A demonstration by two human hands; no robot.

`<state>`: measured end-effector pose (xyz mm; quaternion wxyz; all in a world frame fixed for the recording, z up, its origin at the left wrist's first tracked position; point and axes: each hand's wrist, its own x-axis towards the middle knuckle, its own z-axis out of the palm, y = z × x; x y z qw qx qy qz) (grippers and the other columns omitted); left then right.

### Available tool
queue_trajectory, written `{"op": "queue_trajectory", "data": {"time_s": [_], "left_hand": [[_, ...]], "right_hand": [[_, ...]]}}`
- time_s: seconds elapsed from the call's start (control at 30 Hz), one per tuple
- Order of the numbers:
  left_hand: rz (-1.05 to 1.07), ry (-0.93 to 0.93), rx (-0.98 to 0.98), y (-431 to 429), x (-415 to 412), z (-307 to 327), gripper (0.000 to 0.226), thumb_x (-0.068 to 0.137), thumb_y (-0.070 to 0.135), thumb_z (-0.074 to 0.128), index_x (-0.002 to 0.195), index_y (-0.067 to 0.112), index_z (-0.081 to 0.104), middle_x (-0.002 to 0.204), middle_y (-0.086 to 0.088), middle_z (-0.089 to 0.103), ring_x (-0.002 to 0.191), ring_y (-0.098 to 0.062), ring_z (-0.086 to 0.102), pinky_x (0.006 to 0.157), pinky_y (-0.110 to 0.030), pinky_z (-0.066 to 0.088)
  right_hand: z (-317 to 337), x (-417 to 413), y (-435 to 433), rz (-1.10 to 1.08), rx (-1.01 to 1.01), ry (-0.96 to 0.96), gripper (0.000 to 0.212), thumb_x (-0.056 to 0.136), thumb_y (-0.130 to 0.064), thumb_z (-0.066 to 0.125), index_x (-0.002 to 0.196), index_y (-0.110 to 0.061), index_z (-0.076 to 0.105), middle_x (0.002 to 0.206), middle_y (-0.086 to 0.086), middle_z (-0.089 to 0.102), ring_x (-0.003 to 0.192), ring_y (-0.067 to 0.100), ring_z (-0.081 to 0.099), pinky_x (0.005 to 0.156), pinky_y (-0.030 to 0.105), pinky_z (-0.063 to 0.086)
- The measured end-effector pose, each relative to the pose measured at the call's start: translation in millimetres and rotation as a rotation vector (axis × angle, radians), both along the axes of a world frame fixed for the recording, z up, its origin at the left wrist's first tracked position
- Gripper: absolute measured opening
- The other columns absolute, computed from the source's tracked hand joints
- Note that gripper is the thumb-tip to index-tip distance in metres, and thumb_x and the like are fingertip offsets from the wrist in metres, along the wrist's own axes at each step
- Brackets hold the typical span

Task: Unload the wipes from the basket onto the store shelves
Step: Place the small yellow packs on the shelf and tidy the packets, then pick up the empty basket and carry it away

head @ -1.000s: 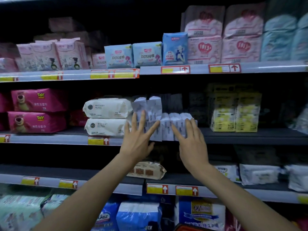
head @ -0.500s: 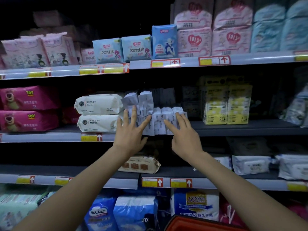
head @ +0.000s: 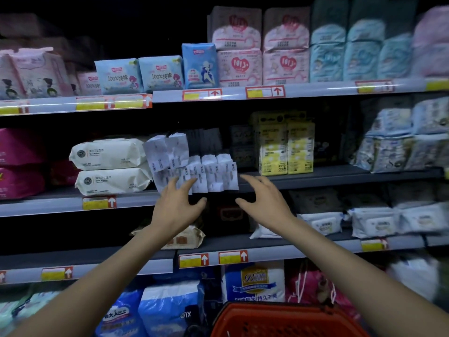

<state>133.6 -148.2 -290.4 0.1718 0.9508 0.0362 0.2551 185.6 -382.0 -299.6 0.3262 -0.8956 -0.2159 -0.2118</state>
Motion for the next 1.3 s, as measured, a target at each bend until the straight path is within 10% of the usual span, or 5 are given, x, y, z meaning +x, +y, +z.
{"op": "queue_trajectory", "data": {"time_s": [0.93,1.3], "left_hand": [[-0.178,0.501,-0.042,-91,-26,-225,0.081,0.088,0.064,0.058,0.159,0.030,0.038,0.152,-0.008,0.044,0.136,-0.033,0.050,0.101,-0.048,0.052],[-0.053,0.708,0.109,-73,-19,-327,0.075,0.097,0.059,0.058,0.160,0.033,0.026,0.139,-0.019,0.046,0.129,-0.047,0.051,0.098,-0.060,0.050]], "right_hand": [[-227,-50,-152,-0.246,-0.142,0.479,0.085,0.077,-0.061,0.069,0.151,-0.026,0.047,0.138,0.016,0.053,0.121,0.035,0.060,0.106,0.044,0.048],[-331,-63,-196,-0.413,-0.475,0.653,0.085,0.087,-0.058,0.066,0.157,-0.026,0.030,0.152,0.026,0.032,0.144,0.045,0.028,0.119,0.054,0.028]]}}
